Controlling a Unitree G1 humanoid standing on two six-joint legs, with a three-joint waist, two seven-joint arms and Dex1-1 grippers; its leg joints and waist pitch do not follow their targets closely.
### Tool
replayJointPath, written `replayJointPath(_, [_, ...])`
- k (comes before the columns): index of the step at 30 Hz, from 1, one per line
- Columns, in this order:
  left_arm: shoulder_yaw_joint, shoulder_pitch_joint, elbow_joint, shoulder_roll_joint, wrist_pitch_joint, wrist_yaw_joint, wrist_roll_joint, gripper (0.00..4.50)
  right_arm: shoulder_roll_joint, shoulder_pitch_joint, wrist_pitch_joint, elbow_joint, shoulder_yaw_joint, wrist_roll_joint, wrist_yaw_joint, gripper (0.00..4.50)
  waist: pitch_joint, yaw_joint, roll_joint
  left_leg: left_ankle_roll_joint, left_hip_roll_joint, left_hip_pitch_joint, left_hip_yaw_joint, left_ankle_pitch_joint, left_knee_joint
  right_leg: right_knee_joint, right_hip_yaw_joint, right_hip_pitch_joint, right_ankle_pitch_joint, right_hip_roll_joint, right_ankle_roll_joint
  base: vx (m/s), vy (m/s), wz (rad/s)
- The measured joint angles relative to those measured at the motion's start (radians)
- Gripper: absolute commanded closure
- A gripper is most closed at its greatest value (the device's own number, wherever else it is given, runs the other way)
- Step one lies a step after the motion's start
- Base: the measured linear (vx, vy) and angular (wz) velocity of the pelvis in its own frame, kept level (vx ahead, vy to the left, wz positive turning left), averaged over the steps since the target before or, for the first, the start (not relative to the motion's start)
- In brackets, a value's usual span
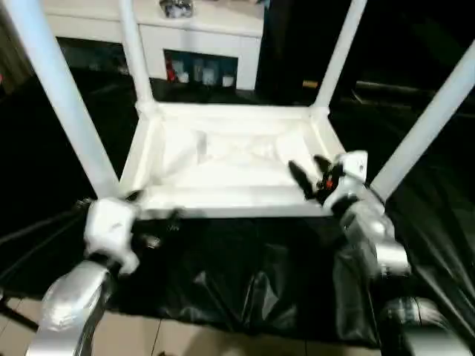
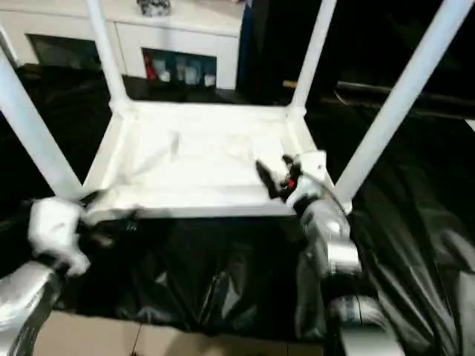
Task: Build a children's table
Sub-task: Rotate table base
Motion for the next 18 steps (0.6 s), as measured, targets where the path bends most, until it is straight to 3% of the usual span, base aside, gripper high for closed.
replayJointPath(5, [0.060, 0.099, -0.060, -0.069, -0.062, 0.138, 0.070, 0.05, -0.009, 0.149, 0.065, -0.198, 0.011, 0.008, 0.020, 0.74, -0.001, -0.001, -0.001, 0.000, 0.000, 0.000, -0.001, 0.000, -0.001, -0.001, 0.001, 0.001, -0.002, 0.001, 0.003, 0.000, 0.000, 0.00])
replayJointPath(8, [0.081, 0.097, -0.058, -0.086, -0.063, 0.181, 0.077, 0.05, -0.025, 0.191, 0.101, -0.243, 0.010, 0.006, 0.014, 0.74, -0.001, -0.002, -0.003, 0.000, 0.000, 0.000, -0.002, 0.000, -0.001, -0.001, 0.001, 0.001, -0.002, 0.003, 0.003, 0.000, 0.000, 0.00])
replayJointPath(11, [0.095, 0.034, -0.013, -0.065, -0.075, 0.183, 0.074, 0.05, -0.050, 0.222, 0.155, -0.301, 0.010, 0.011, -0.001, 0.74, -0.003, -0.001, -0.008, 0.000, 0.000, 0.000, -0.007, 0.000, -0.001, -0.001, 0.001, 0.000, -0.002, 0.006, 0.003, 0.000, 0.000, 0.00])
replayJointPath(15, [0.120, -0.096, 0.136, 0.002, -0.101, 0.154, 0.056, 0.05, -0.120, 0.274, 0.252, -0.373, 0.013, 0.012, 0.028, 0.74, -0.008, 0.000, -0.020, 0.000, -0.001, 0.000, -0.012, 0.000, -0.001, -0.002, 0.001, 0.001, -0.002, 0.008, 0.003, 0.000, 0.000, 0.00])
replayJointPath(18, [0.141, -0.180, 0.252, 0.029, -0.106, 0.129, 0.018, 0.05, -0.175, 0.344, 0.310, -0.430, 0.013, 0.030, 0.087, 0.74, -0.010, -0.001, -0.023, 0.000, -0.002, 0.000, -0.013, 0.000, 0.001, -0.003, 0.001, 0.001, -0.002, 0.007, 0.003, 0.000, 0.000, 0.00])
